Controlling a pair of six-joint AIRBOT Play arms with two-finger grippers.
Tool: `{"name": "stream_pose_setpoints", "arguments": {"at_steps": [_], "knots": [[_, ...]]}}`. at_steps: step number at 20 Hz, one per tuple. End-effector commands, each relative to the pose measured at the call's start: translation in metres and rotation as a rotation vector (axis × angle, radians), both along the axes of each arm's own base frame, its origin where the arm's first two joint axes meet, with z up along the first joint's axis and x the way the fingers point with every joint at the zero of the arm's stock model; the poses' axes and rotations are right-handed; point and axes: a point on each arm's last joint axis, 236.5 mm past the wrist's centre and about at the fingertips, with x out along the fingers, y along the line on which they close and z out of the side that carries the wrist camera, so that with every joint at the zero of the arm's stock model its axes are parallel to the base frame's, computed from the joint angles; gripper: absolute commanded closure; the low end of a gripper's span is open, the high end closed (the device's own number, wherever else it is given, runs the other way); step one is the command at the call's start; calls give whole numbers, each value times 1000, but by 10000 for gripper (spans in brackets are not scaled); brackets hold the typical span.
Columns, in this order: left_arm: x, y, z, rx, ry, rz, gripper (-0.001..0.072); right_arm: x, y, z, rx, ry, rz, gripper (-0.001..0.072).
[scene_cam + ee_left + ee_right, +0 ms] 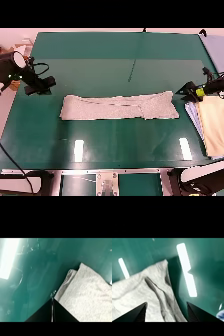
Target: Fold the shirts.
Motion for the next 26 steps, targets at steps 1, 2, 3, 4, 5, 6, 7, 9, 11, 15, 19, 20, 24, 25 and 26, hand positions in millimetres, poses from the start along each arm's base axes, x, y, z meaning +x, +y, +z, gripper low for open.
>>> {"name": "stream_pose_setpoints", "arguments": {"at_steps": [1, 2, 3, 4, 5, 6, 7, 9, 11, 15, 19, 20, 24, 25, 26], "knots": [[-9, -6, 2, -34, 32, -60, 686, -18, 20, -29, 110, 52, 135, 134], [-8, -11, 3, -58, 28, -67, 686, -20, 26, -36, 136, 70, 145, 134], [-7, -19, 5, -90, 22, -67, 686, -22, 32, -43, 154, 86, 153, 134], [-4, -29, 8, -128, 4, -96, 686, -23, 40, -50, 169, 94, 182, 134], [0, -45, 13, -191, -29, -138, 686, -24, 48, -56, 177, 109, 203, 135], [6, -62, 21, -262, -67, -167, 686, -25, 55, -61, 182, 118, 222, 137], [15, -81, 32, -346, -120, -180, 686, -24, 64, -66, 182, 119, 248, 168], [30, -116, 54, -476, -215, -206, 686, -20, 74, -69, 171, 112, 275, 520], [35, -147, 60, -485, -279, -286, 687, -16, 77, -66, 162, 97, 292, 701], [32, -229, 30, -479, -288, -416, 687, -5, 74, -29, 163, 79, 310, 703], [7, -331, -40, -494, -235, -525, 687, 1, 85, 41, 95, -30, 344, 702], [-1, -354, -51, -501, -228, -560, 687, 0, 93, 60, 83, -64, 359, 702], [-18, -418, -73, -517, -236, -643, 687, -21, 134, 123, 55, -140, 457, 702], [-22, -427, -76, -521, -229, -657, 687, -25, 143, 135, 46, -155, 472, 702], [-27, -432, -79, -525, -221, -667, 687, -28, 150, 146, 34, -183, 489, 702]]}}
